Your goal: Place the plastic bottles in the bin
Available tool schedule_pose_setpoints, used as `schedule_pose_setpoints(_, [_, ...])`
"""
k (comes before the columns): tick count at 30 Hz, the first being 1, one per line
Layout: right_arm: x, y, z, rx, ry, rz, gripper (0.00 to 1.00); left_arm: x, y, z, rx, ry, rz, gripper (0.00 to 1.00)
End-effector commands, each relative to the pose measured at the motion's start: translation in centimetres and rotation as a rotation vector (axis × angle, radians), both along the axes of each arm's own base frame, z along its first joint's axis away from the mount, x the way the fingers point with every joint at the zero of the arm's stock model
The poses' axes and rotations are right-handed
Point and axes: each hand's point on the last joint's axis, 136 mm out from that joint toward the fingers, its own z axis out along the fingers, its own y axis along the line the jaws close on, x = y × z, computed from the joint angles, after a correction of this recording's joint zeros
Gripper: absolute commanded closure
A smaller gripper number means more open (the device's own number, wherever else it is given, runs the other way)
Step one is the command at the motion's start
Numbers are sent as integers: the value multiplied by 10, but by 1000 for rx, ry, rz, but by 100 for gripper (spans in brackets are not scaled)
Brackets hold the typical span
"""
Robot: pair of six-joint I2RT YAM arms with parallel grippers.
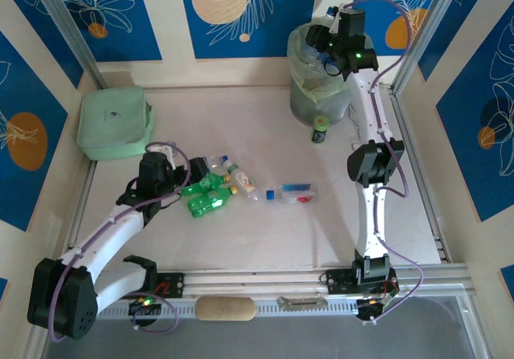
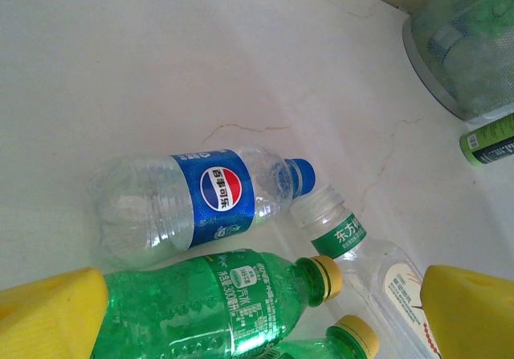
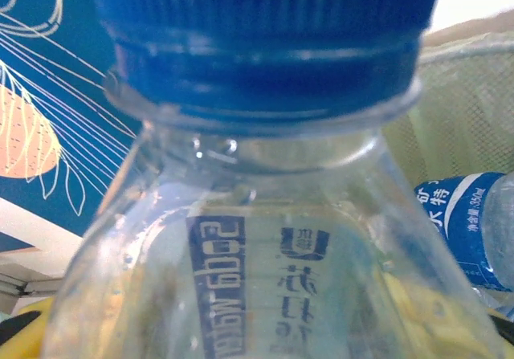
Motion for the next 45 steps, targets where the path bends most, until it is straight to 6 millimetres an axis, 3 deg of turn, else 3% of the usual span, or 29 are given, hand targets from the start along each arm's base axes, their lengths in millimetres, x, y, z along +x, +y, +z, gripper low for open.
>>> schedule_pose_setpoints(1, [4, 5, 0, 28, -9, 16, 42, 0, 7, -1, 30, 1, 14, 0])
schedule_pose_setpoints(12, [-2, -5, 28, 49, -59, 1, 17, -5, 9, 3, 23, -6, 19, 0])
schedule_pose_setpoints(18, [-15, -14, 55, 25, -100, -22, 14, -6, 8, 5, 15, -11, 17, 0])
schedule_pose_setpoints(25, [-43, -3, 80, -2, -110, 20, 13, -6, 12, 6, 34, -2, 29, 0])
schedule_pose_setpoints(30, [-78, 16, 86, -26, -66, 87, 10, -9, 17, 5, 70, 16, 37, 0])
schedule_pose_setpoints(34, [-110, 38, 77, -63, -34, 154, 0, -15, 17, 3, 78, 34, 23, 0])
schedule_pose_setpoints(37, [-140, 53, 69, -79, -33, 200, 1, -22, 16, -4, 82, 71, 4, 0])
schedule_pose_setpoints(45, [-223, 70, 20, -57, 28, 263, 1, -39, 8, -22, 51, 149, -50, 0])
